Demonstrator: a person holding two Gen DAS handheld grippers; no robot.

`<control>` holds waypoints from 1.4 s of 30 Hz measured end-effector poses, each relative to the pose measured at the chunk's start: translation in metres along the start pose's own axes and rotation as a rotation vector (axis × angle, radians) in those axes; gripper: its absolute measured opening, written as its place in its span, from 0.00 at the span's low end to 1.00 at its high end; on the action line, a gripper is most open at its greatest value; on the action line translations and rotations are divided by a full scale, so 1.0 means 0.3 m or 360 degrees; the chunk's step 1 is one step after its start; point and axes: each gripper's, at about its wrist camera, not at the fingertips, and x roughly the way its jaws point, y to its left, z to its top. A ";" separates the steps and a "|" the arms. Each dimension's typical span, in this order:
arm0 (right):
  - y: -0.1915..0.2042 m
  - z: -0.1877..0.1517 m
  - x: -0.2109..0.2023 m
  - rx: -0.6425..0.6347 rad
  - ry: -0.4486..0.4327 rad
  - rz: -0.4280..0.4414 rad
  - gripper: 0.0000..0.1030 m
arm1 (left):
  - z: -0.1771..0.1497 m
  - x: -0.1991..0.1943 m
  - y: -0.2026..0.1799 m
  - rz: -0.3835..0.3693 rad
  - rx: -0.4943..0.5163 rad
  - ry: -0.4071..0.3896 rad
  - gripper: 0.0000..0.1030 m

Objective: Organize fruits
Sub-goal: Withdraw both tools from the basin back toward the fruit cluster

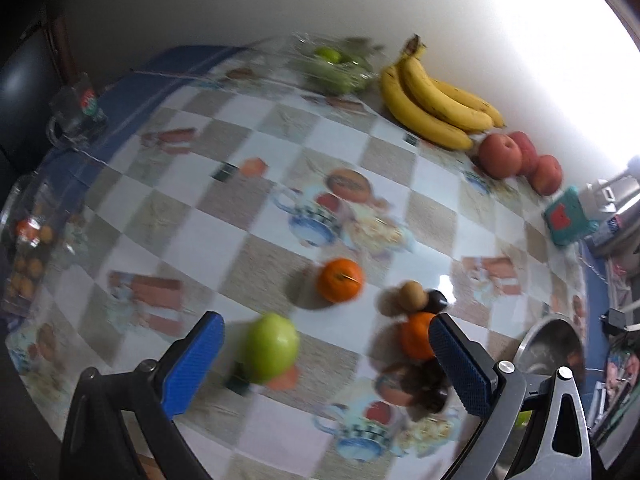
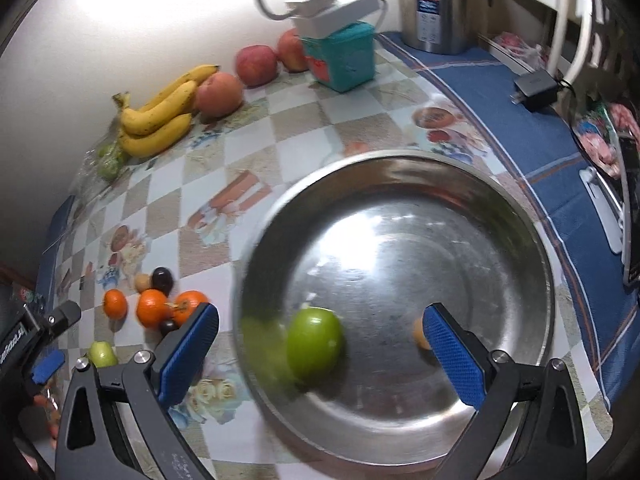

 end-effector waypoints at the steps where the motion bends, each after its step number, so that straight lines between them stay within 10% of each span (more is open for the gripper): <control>1: 0.018 -0.001 -0.003 -0.0022 -0.0003 0.0018 0.99 | 0.005 -0.001 0.013 0.0022 0.0005 -0.0007 1.00; 11: 0.250 -0.035 0.023 -0.0236 0.0112 0.0320 0.99 | 0.022 0.014 0.100 0.0136 0.0015 -0.0018 1.00; 24: 0.364 -0.081 0.105 -0.0373 0.0252 0.0264 0.96 | 0.026 0.070 0.167 0.0078 -0.0076 0.0060 1.00; 42: 0.352 -0.095 0.223 -0.0367 0.0400 0.0110 0.45 | -0.032 0.202 0.104 -0.0004 -0.0029 0.0344 0.90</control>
